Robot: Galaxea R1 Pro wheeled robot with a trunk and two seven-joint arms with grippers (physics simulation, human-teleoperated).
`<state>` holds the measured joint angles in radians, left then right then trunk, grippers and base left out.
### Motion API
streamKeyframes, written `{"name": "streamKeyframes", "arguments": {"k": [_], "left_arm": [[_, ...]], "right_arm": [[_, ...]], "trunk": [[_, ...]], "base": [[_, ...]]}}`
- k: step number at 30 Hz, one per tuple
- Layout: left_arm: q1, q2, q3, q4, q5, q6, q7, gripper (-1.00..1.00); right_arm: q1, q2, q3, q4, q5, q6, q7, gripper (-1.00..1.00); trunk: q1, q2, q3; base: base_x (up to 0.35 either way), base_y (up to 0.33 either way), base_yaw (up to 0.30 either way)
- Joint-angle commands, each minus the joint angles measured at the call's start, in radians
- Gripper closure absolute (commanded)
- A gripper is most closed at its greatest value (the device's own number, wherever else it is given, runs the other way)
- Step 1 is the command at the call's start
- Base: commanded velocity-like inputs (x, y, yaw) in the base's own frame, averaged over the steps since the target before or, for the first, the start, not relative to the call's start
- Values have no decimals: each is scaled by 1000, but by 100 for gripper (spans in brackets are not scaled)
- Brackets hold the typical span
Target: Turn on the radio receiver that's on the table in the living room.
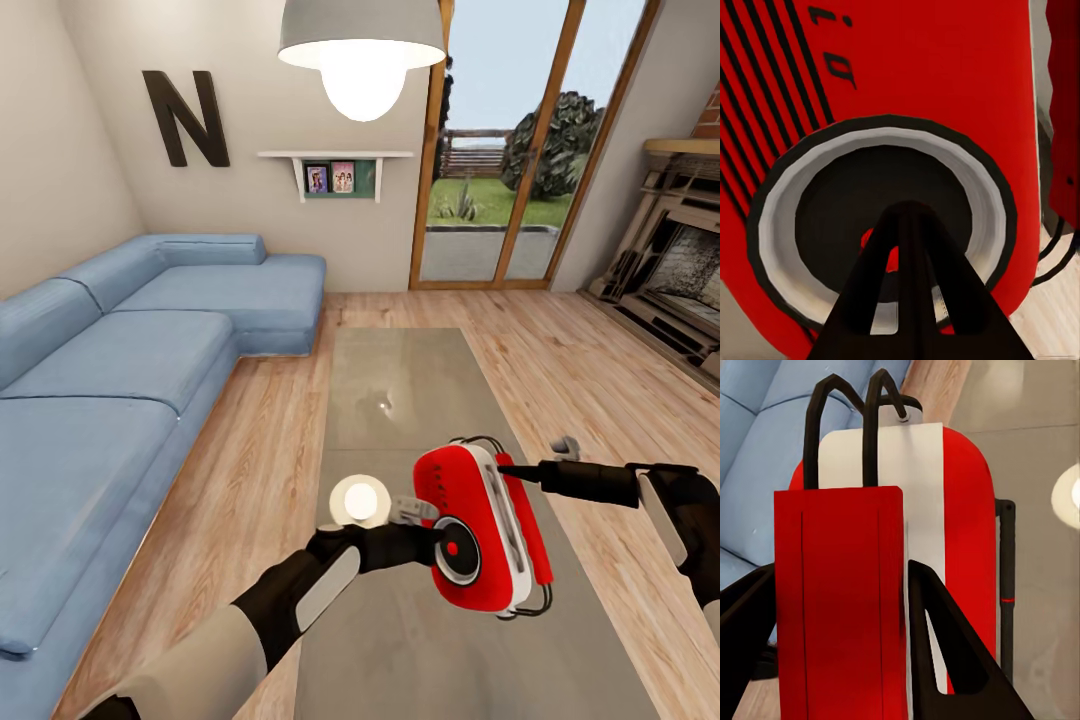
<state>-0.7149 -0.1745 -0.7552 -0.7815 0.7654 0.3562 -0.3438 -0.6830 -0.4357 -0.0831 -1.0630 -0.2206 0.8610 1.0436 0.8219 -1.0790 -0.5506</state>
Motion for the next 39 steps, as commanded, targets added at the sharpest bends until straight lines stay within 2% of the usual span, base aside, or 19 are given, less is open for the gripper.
{"name": "streamKeyframes", "arguments": {"k": [1, 8, 12, 13, 14, 19, 26, 32, 39], "left_arm": [[0, 0, -2, -1, -1, 0, 0, 100], [0, 0, -9, 3, 8, 0, 0, 100], [0, 0, -62, 14, 21, -10, 0, 100], [0, 0, -64, 18, 24, -14, 0, 100], [0, 0, -70, 37, 48, -32, 0, 100], [0, 0, -74, 49, 66, -42, 0, 100], [0, 0, -75, 65, 68, -43, 0, 100], [0, 0, -76, 117, 68, -43, -1, 100], [0, 0, -76, 95, 66, -48, -1, 100]], "right_arm": [[0, 0, 0, 1, -8, 5, -1, 100], [0, -1, -1, 3, -6, 4, -2, 100], [0, -1, 0, 3, -6, 4, -2, 100], [-1, -1, 0, 3, -6, 4, -2, 100], [-1, -1, -1, 3, -6, 4, -2, 100], [-1, 0, 0, 3, -6, 4, -2, 100], [-1, 0, 0, 4, -6, 4, -2, 100], [-1, 0, 0, 5, -6, 4, -2, 100], [-1, 0, 0, 5, -7, 4, -3, 100]], "trunk": [[0, 0, 0], [0, 0, 0], [0, 0, 0], [0, 0, 0], [0, 0, 0], [0, 0, 0], [0, 0, 0], [0, 0, 0], [0, 0, 0]], "base": [[0, 0, 0], [0, 0, 0], [0, 0, 0], [0, 0, 0], [0, 0, 0], [0, 0, 0], [0, 0, 0], [0, 0, 0], [0, 0, 0]]}}
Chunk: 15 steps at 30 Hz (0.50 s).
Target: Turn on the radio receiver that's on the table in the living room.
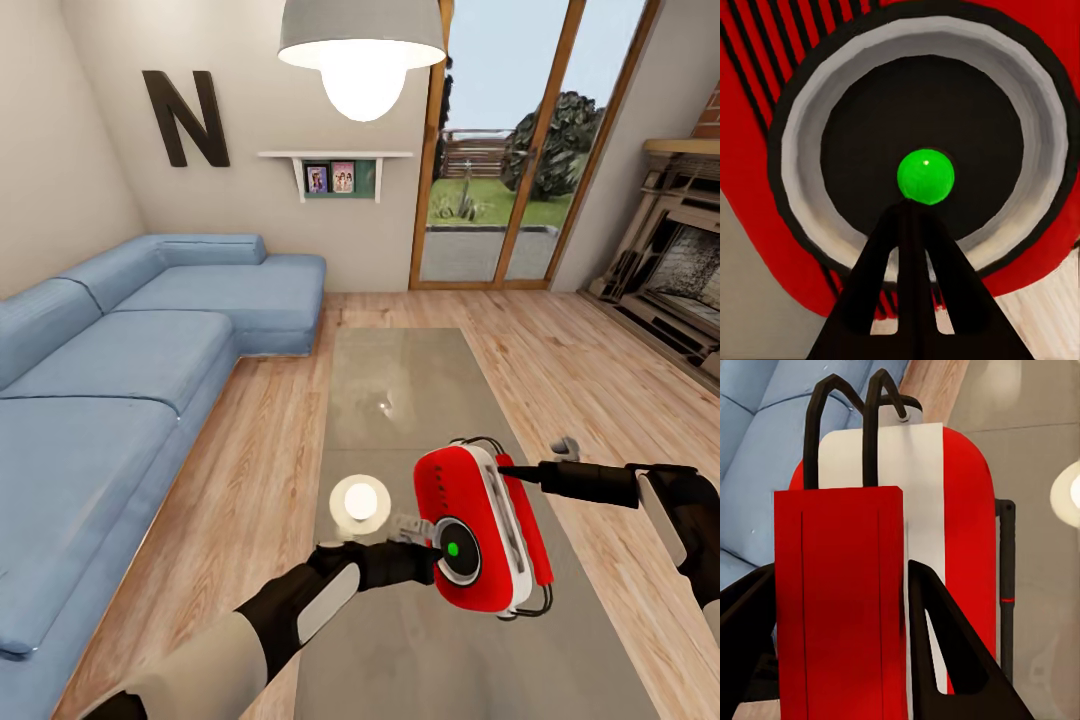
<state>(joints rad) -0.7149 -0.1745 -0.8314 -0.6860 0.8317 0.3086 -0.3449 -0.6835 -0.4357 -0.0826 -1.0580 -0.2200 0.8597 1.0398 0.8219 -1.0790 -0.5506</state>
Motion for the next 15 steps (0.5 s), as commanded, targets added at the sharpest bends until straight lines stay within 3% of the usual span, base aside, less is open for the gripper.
{"name": "streamKeyframes", "arguments": {"k": [1, 3, 5, 6, 7, 8, 10, 12, 15], "left_arm": [[0, 0, 0, -16, 0, -5, 0, 100], [1, 0, 1, -68, 1, -14, -4, 100], [1, 0, 0, -115, 3, -14, -5, 100], [1, 0, -14, -147, 7, -13, -6, 100], [1, 0, -23, -156, 9, -12, -6, 100], [2, 0, -59, -180, 22, -12, -6, 100], [2, 0, -113, -201, 61, -11, -6, 100], [2, 0, -134, -209, 86, -10, -6, 100], [2, 0, -143, -212, 94, -4, -4, 100]], "right_arm": [[0, 0, 0, 0, -8, 5, -1, 100], [0, 0, -1, 10, 18, 4, -5, 100], [0, 1, -2, 32, 71, -2, -9, 100], [0, 1, -3, 54, 112, -20, -12, 100], [0, 1, -3, 62, 122, -29, -13, 100], [-1, 2, -4, 83, 142, -59, -14, 100], [-1, 1, -5, 99, 158, -87, -15, 100], [-1, 0, -5, 104, 165, -97, -15, 100], [-1, -2, -7, 106, 169, -101, -17, 100]], "trunk": [[0, 0, 0], [0, 0, 0], [0, 0, 0], [0, 0, 0], [0, 0, 0], [0, 0, 0], [0, 0, 0], [0, 0, 0], [0, 0, 0]], "base": [[0, 0, 0], [0, 0, 0], [0, 0, 0], [0, 0, 0], [0, 0, 0], [0, 0, 0], [0, 0, 0], [0, 0, 0], [0, 0, 0]]}}
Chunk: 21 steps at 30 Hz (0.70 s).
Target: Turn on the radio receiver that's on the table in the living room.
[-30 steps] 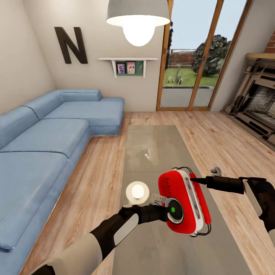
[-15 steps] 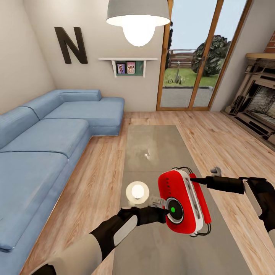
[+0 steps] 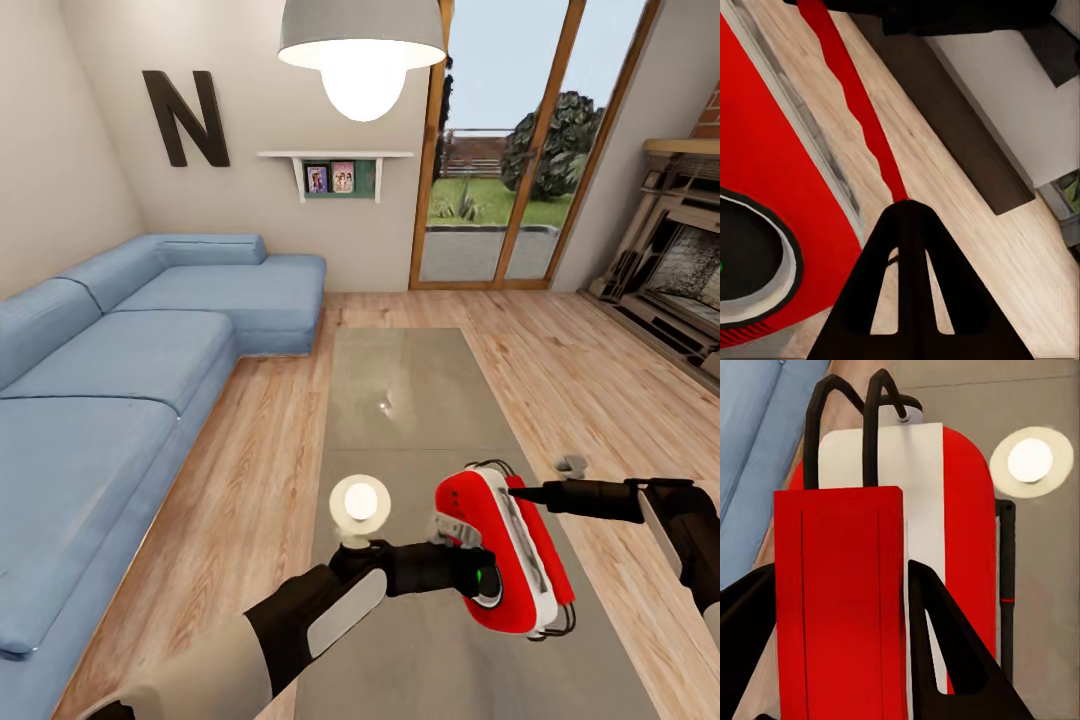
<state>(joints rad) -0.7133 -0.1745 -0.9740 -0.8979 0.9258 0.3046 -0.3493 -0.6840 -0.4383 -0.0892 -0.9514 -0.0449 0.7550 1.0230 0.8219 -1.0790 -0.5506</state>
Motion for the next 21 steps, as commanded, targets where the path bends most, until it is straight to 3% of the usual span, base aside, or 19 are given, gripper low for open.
{"name": "streamKeyframes", "arguments": {"k": [1, 6, 9, 11, 12, 14, 17, 21], "left_arm": [[0, 0, -2, -1, 0, 15, -1, 100], [0, 0, -5, 1, -11, 102, 4, 100], [0, 0, -5, 9, -57, 122, 22, 100], [0, 0, -2, 14, -91, 138, 58, 100], [1, 0, 5, 17, -118, 155, 109, 100], [0, 0, 10, 11, -132, 166, 168, 100], [0, 0, 14, 4, -139, 171, 217, 100], [0, 0, 15, 1, -140, 171, 226, 100]], "right_arm": [[0, -2, -1, 0, -4, 3, -3, 100], [0, -9, -2, -3, 4, 8, -75, 100], [0, -10, -1, -6, 44, 12, -138, 100], [0, -9, -1, -7, 87, 13, -154, 100], [0, -9, -2, -8, 123, 19, -162, 100], [0, -9, -2, -8, 142, 41, -165, 100], [0, -8, -3, -6, 153, 104, -178, 100], [0, -4, -3, -2, 189, 124, -244, 100]], "trunk": [[0, 0, 0], [0, 0, 0], [0, 0, 0], [0, 0, 0], [0, 0, 0], [0, 0, 0], [0, 0, 0], [0, 0, 0]], "base": [[0, 0, 0], [0, 0, 0], [0, 0, 0], [0, 0, 0], [0, 0, 0], [0, 0, 0], [0, 0, 0], [0, 0, 0]]}}
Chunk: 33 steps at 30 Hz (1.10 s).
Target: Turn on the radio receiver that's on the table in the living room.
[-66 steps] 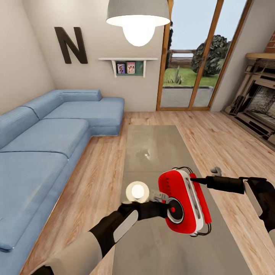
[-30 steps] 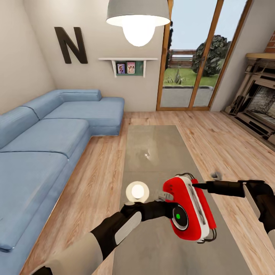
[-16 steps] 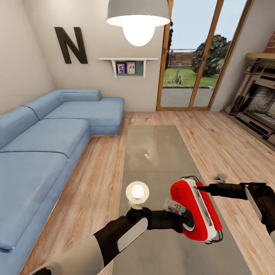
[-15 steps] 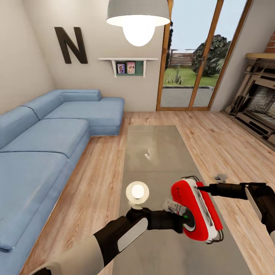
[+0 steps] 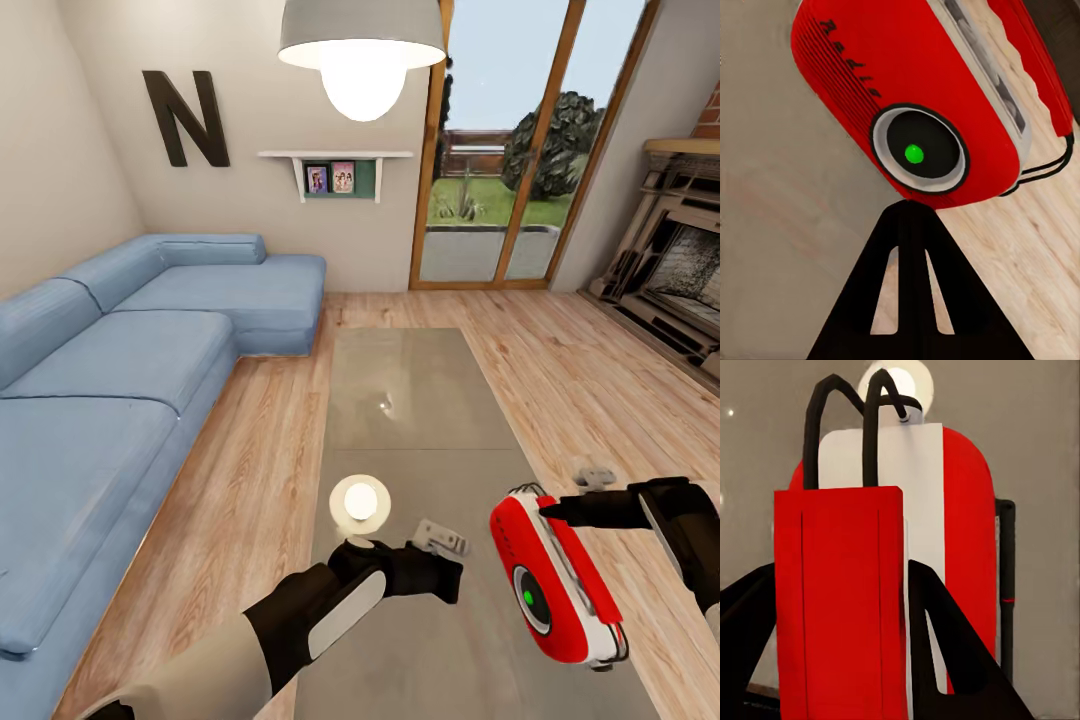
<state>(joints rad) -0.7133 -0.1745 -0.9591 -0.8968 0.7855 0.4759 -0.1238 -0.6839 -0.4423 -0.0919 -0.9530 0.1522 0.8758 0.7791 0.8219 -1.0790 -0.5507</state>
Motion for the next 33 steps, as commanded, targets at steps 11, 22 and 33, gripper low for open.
{"name": "streamKeyframes", "arguments": {"k": [11, 22, 33], "left_arm": [[1, 0, -2, 2, 0, -3, 4, 100], [1, 0, -6, 3, 0, -8, 4, 100], [1, 0, -12, 4, -1, -15, 4, 100]], "right_arm": [[0, 40, 6, 87, 39, 44, -112, 100], [0, 160, 6, 190, 68, 22, -263, 100], [0, 225, 6, 279, 153, -71, -273, 100]], "trunk": [[0, 0, 0], [0, 0, 0], [0, 0, 0]], "base": [[0, 0, 0], [0, 0, 0], [0, 0, 0]]}}
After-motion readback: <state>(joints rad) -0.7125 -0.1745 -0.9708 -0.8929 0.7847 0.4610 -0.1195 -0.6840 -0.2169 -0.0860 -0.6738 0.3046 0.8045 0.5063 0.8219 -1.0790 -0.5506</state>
